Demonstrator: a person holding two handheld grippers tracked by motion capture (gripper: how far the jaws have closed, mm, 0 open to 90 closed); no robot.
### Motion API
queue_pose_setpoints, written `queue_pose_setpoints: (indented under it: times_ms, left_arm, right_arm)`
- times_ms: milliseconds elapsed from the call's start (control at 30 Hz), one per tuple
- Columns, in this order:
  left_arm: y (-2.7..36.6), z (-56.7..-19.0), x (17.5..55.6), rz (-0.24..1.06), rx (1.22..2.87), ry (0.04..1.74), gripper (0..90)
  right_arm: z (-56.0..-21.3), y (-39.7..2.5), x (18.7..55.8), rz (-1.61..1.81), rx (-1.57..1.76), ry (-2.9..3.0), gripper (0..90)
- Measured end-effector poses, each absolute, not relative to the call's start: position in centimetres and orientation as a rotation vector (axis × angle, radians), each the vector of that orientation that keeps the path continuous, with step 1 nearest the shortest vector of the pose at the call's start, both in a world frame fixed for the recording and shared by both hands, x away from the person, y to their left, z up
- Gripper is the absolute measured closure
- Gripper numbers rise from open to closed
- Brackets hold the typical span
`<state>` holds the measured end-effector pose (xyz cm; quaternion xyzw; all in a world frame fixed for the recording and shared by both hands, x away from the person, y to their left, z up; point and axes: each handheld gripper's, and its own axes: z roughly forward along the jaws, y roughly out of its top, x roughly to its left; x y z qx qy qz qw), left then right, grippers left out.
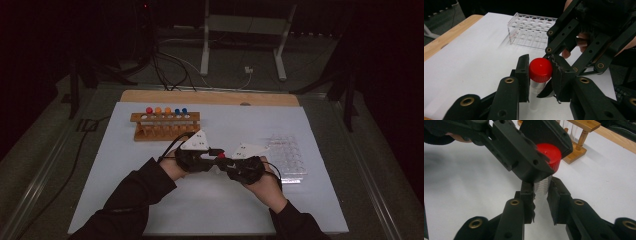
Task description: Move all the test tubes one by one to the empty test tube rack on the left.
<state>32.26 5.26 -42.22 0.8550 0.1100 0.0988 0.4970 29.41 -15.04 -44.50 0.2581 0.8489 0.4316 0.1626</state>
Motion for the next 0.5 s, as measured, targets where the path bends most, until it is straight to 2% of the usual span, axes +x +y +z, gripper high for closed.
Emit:
queue_pose_setpoints:
  times_ms: [100, 433, 500]
  left_arm:
    - [5.3, -41.9, 32.2, 0.257, 2.082, 0.278, 71.6]
    - [9.6, -40.1, 32.6, 0.362, 2.077, 0.372, 71.8]
    - [11.0, -40.0, 32.6, 0.389, 2.072, 0.408, 71.8]
  right_arm:
    - [-44.5, -15.1, 29.4, 1.24, 0.738, 2.42, 73.6]
    - [-44.1, -16.0, 28.8, 1.269, 0.762, 2.379, 27.5]
    - [-44.0, -16.2, 28.6, 1.283, 0.764, 2.376, 22.0]
